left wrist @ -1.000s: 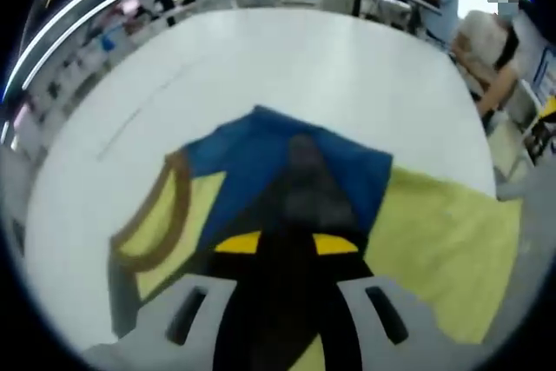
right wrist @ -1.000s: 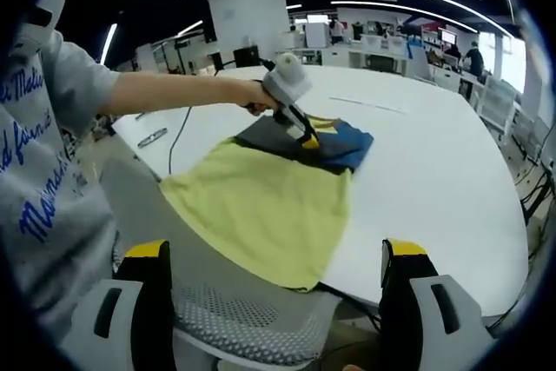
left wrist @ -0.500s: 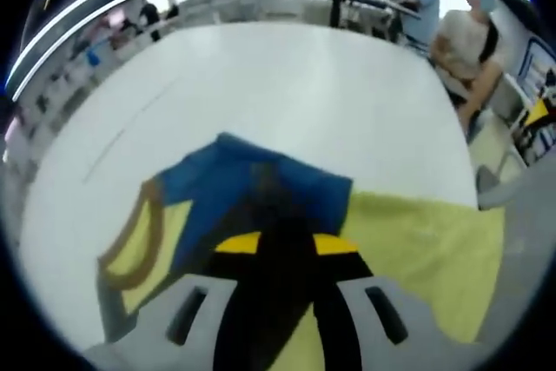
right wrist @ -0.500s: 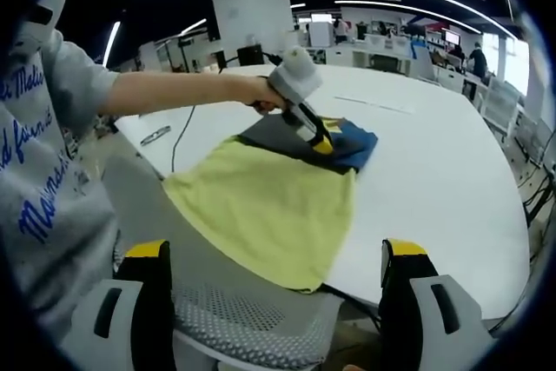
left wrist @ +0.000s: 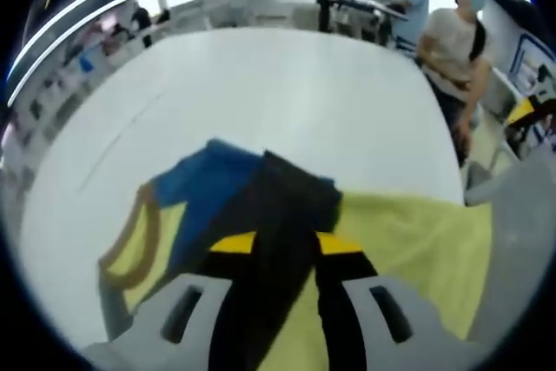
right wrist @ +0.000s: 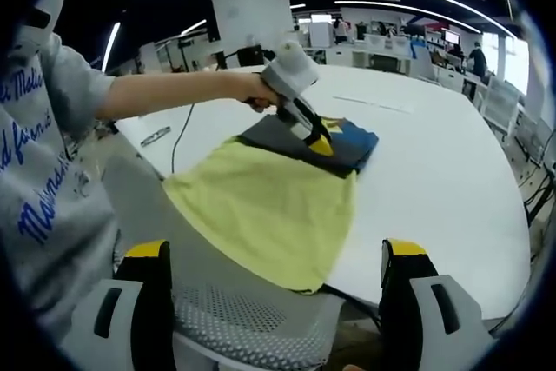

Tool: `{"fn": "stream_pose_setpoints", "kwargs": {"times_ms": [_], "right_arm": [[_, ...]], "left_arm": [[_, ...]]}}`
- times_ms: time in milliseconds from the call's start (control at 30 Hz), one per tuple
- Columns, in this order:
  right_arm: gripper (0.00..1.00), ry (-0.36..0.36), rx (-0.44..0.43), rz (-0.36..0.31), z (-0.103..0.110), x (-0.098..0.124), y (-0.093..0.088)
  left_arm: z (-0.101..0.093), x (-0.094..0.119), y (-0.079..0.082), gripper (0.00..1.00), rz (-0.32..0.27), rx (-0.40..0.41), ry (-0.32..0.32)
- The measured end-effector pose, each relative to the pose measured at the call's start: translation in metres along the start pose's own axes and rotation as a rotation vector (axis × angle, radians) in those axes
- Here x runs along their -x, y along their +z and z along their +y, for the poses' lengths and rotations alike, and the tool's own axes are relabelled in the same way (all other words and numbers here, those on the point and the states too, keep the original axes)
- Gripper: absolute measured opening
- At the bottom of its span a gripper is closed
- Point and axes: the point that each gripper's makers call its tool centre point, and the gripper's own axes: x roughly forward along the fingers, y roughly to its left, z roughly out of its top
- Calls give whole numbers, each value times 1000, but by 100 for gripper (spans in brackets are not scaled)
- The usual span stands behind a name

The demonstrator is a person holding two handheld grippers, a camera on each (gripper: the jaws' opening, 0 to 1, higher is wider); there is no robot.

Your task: Fold the garment on the visible template until the final outline fits inside the template.

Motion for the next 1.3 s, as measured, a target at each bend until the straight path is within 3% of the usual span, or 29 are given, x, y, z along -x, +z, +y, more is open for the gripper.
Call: {"fn": "stream_pose_setpoints", "kwargs": {"times_ms": [267, 700, 833, 967, 1067, 1300], "right_arm": [[100, 18, 22, 5, 2, -5, 6], [100, 33, 36, 18, 6, -12, 9], [100, 34, 45, 19, 5, -13, 12], [100, 40, 56, 24, 5, -16, 14], [100, 44, 60, 23, 6, -17, 17], [100, 51, 70, 32, 7, -17, 17]], "left_arm": [[-6, 17, -11, 42, 33, -28, -31], [8, 52, -26, 56, 10, 3, 24], [10, 63, -26, 64, -19, 17, 44], [12, 74, -26, 66, -28, 12, 52], [15, 82, -25, 75, -43, 17, 63], [19, 99, -30, 81, -59, 22, 78]]}}
